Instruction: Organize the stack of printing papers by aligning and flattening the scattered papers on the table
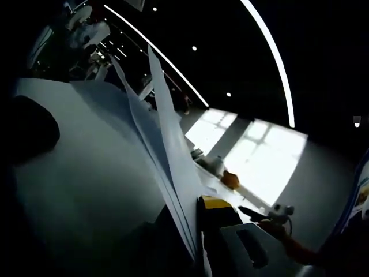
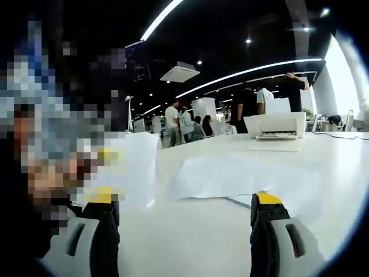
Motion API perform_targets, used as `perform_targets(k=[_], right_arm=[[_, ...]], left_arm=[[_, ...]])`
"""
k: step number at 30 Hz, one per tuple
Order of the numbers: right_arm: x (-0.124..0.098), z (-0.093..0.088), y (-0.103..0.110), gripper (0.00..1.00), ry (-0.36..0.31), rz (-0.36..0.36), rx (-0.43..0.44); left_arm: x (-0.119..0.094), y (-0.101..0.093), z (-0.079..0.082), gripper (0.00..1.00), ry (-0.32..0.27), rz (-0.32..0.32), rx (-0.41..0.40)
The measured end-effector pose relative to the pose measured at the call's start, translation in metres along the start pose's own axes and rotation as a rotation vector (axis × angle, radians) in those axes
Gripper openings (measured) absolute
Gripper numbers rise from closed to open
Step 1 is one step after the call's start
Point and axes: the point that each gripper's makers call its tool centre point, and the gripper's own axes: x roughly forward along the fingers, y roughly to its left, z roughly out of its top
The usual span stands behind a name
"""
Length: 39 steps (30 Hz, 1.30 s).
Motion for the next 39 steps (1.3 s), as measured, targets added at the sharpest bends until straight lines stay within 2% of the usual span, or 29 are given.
perform_targets(k=[3,8,15,19,26,31,34,39], right_arm=[[0.004,0.001,-0.007,0.90,-0.004,-0.019,-0.004],[0.013,0.007,-0.026,0.90,-0.028,-0.063,0.021],[0.024,0.012,-0.046,0.90,-0.046,-0.104,0.077],[0.032,0.010,-0.054,0.90,-0.029,-0.137,0.066],[0.042,0.000,-0.085,0.90,0.026,-0.284,0.105],[0.052,0.006,-0.092,0.90,0.003,-0.294,0.100],[0.057,-0.001,-0.100,0.90,0.053,-0.336,0.067],[0.066,-0.010,-0.103,0.90,0.102,-0.346,0.066]], left_arm=[[0.000,-0.001,-0.001,0.07,0.000,0.000,0.001],[0.002,-0.012,-0.008,0.07,0.001,-0.001,0.002],[0.002,0.001,0.001,0.07,-0.003,-0.002,0.000],[0.001,0.006,0.005,0.07,-0.005,-0.004,-0.001],[0.001,0.013,0.008,0.07,-0.004,-0.004,-0.001],[0.002,0.015,0.010,0.07,-0.003,-0.004,0.000],[0.003,0.017,0.011,0.07,-0.002,-0.004,0.000],[0.003,0.019,0.012,0.07,-0.003,-0.007,-0.001]])
